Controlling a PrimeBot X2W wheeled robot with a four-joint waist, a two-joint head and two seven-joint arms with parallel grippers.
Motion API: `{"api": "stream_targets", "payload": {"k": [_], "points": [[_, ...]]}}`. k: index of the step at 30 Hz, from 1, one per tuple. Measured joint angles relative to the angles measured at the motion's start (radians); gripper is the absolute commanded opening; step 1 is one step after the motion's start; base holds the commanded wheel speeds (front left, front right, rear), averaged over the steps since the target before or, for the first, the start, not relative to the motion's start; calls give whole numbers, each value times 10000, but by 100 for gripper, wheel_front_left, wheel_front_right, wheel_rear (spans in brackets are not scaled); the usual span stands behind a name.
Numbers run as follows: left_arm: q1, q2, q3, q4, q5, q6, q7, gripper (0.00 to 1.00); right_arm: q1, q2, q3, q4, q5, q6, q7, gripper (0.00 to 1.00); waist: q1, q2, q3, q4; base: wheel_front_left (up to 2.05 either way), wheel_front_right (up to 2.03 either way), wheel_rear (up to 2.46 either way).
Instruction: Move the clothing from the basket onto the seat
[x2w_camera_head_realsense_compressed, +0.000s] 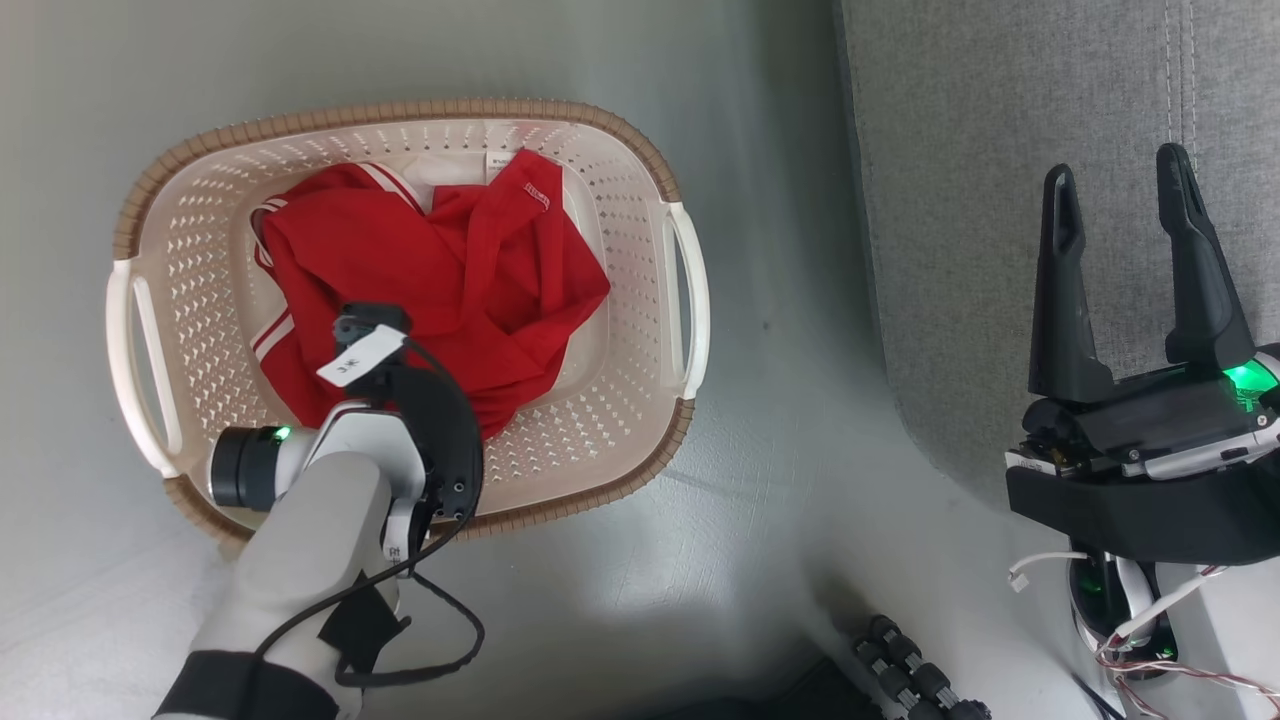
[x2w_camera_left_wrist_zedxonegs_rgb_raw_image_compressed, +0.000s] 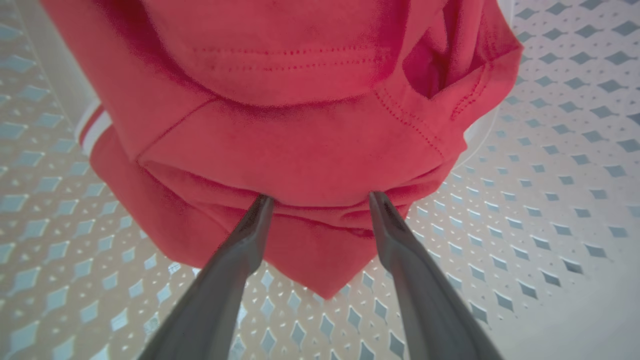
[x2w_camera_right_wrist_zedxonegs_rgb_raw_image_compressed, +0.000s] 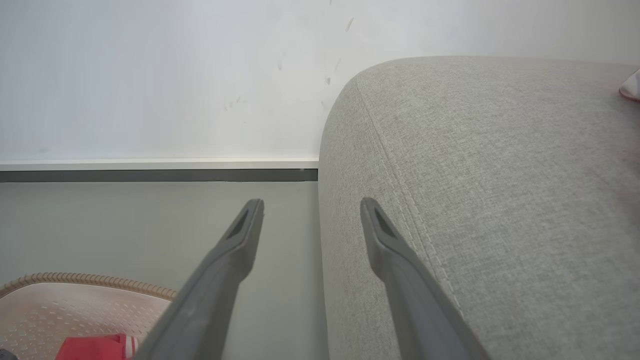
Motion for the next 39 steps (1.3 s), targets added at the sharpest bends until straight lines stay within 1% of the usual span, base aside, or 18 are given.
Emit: {"api": "stream_targets", "payload": {"k": [7,10,14,20,21,22,23,24,26,30,31,32,33,34,39], "points": [[-205,-109,-180,127,4,-10,10,100,149,-4,-50,-121,0,0,-2,100,0,0,171,-20,0,0,0],[-214,-142,-213,186,0,-90,-2,100,155,-17,-63,-123,0,0,-2,100,0,0,233,-18,0,0,0],[-352,-182,-309,217,0,-94,-4,100,206,-115,-261,-322,0,0,-4,100,0,0,328,13,0,0,0],[-412,-190,-314,303,-21,-94,-244,100,207,-123,-299,-326,0,0,-10,100,0,0,405,62,0,0,0],[-423,-194,-320,322,-27,-94,-257,99,208,-123,-297,-326,0,0,-10,100,0,0,407,65,0,0,0],[-441,-203,-330,353,-31,-92,-268,91,209,-123,-295,-326,0,0,-10,100,0,0,409,67,0,0,0],[-463,-211,-337,387,-31,-94,-272,80,209,-119,-290,-326,0,0,-10,100,0,0,410,68,0,0,0],[-491,-217,-347,422,-31,-92,-307,78,209,-115,-284,-326,0,0,-10,100,0,0,411,68,0,0,0],[-563,-215,-366,466,-31,-92,-347,50,216,-107,-268,-326,0,0,-10,100,0,0,412,65,0,0,0],[-592,-221,-407,546,-31,-92,-445,34,246,-92,-249,-334,0,0,-12,100,0,0,420,42,0,0,0],[-592,-221,-414,571,-33,-92,-445,32,249,-90,-249,-334,0,0,-12,100,0,0,422,33,0,0,0],[-593,-221,-420,591,-36,-92,-449,25,258,-90,-251,-336,2,0,-12,100,0,0,424,24,0,0,0],[-593,-221,-422,610,-61,-92,-497,14,280,-88,-251,-339,2,0,-12,100,0,0,426,16,0,0,0],[-596,-221,-420,625,-77,-92,-522,0,323,-86,-249,-341,2,0,-12,100,0,0,428,9,0,0,0],[-615,-222,-439,709,-79,-98,-629,0,371,-54,-238,-332,4,0,-12,100,0,0,425,-21,0,0,0]]}}
